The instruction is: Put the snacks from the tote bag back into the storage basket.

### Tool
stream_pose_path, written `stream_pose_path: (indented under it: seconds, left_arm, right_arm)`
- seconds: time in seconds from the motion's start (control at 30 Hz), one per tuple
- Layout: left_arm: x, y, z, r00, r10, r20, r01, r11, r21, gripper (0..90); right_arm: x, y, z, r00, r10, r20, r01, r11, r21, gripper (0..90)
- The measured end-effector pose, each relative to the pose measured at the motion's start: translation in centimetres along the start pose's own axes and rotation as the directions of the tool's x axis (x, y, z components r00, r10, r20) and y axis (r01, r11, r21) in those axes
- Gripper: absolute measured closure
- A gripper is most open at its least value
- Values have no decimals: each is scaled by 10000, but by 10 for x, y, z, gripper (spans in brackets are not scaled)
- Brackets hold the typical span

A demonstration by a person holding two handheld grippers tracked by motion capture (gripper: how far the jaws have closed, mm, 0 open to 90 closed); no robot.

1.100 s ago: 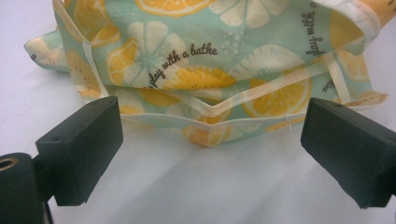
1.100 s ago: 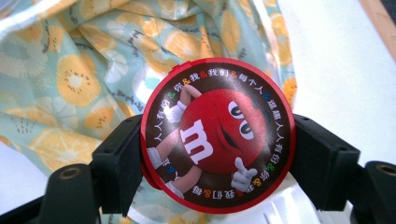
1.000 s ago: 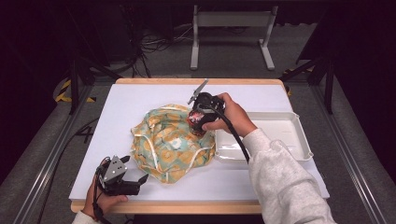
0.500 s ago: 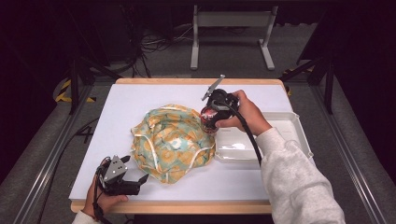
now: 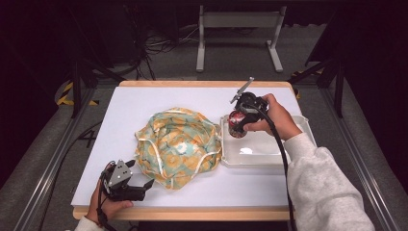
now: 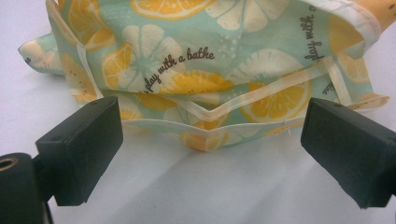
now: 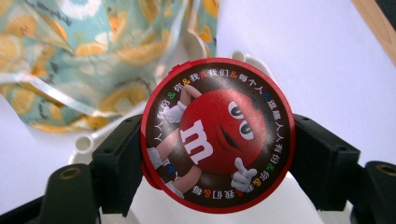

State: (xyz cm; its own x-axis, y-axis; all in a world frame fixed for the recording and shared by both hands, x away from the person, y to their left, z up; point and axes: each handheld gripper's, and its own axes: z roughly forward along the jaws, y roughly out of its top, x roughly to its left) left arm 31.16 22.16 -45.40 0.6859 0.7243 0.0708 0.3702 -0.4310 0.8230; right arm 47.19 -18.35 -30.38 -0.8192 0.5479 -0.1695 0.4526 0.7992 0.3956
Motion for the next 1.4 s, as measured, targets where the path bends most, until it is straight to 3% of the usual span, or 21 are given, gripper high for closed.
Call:
stream_pose_path:
  seconds: [0.83,1.17,1.3,1.33,1.4]
  left_arm:
    - [-1,0,2,9999,85,-55,-84,9998,155,63]
    - [-1,0,1,10000,59,-69,-58,9999,130,63]
    - [-1,0,2,9999,102,-41,-101,9998,157,63]
    - [-2,0,2,9999,93,-50,-92,9998,165,62]
    - [-2,0,2,9999,98,-52,-98,9998,172,63]
  right_arm:
    - [-22,-54,15,9972,745,-95,-737,9950,676,257]
    - [-26,-70,20,9954,950,-118,-937,9921,839,267]
    - [-28,-75,18,9948,1018,-13,-1015,9926,661,270]
    - [-28,-76,17,9946,1036,28,-1035,9925,653,288]
    - [-29,-77,8,9936,1132,-47,-1133,9935,-98,534]
